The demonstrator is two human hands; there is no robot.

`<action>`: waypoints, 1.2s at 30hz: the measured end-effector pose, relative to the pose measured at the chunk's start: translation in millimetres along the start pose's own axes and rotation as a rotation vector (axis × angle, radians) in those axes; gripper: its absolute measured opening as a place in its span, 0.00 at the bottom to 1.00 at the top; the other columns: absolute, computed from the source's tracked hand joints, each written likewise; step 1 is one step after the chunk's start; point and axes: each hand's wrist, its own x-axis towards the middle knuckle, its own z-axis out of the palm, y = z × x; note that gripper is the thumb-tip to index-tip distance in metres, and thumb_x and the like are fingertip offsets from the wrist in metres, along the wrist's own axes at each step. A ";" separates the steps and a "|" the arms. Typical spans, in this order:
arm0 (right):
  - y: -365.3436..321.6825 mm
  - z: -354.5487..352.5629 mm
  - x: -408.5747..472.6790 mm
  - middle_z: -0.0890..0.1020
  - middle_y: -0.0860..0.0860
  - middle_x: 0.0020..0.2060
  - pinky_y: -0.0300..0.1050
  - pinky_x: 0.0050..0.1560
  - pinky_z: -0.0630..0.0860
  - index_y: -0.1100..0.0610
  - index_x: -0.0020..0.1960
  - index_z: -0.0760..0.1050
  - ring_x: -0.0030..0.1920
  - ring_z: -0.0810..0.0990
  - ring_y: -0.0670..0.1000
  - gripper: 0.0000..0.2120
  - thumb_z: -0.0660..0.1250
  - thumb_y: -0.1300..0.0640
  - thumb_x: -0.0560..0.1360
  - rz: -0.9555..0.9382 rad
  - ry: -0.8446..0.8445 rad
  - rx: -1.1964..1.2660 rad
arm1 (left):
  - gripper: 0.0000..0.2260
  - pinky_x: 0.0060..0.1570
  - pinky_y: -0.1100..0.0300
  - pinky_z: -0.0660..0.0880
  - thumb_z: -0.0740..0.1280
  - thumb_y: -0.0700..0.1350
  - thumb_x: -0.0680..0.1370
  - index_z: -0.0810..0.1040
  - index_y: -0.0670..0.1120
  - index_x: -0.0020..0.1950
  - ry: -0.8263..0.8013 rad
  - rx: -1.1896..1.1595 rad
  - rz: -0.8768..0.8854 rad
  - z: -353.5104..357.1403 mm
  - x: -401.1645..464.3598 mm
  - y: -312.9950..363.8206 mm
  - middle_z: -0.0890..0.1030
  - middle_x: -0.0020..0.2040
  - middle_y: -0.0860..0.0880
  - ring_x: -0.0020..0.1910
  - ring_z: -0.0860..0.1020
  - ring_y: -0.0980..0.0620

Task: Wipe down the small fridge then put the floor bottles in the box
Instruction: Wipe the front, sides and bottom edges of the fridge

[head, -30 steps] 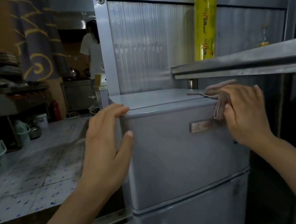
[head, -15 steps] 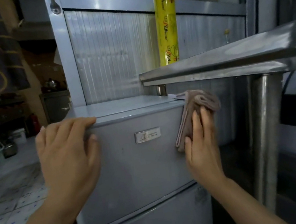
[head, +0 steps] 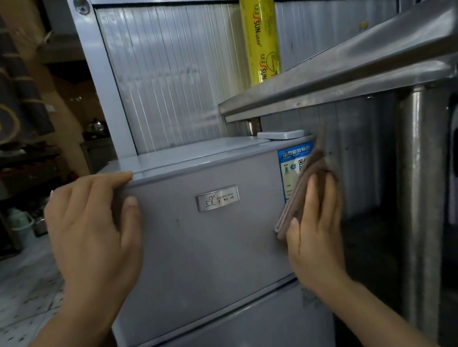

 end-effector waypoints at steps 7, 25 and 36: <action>-10.2 -14.1 16.3 0.48 0.61 0.76 0.61 0.74 0.43 0.60 0.77 0.46 0.76 0.45 0.60 0.35 0.51 0.50 0.73 -0.190 -0.019 -0.057 | 0.16 0.63 0.43 0.61 0.58 0.46 0.75 0.75 0.45 0.60 -0.060 0.008 -0.005 -7.0 -3.0 -0.9 0.78 0.55 0.44 0.58 0.70 0.43; -88.3 10.4 8.3 0.49 0.54 0.77 0.62 0.74 0.42 0.57 0.76 0.45 0.77 0.44 0.56 0.35 0.55 0.54 0.73 -0.403 0.091 0.190 | 0.18 0.62 0.66 0.59 0.64 0.36 0.74 0.72 0.44 0.64 -0.092 -0.140 0.006 -29.8 -3.9 -45.5 0.72 0.63 0.48 0.63 0.64 0.56; -103.0 17.8 0.1 0.61 0.57 0.65 0.60 0.69 0.63 0.61 0.61 0.64 0.70 0.62 0.63 0.13 0.59 0.65 0.78 -0.467 0.276 0.408 | 0.30 0.62 0.78 0.58 0.56 0.38 0.69 0.67 0.60 0.68 -0.173 -0.386 -0.073 -33.6 -9.8 -60.7 0.67 0.61 0.69 0.63 0.60 0.75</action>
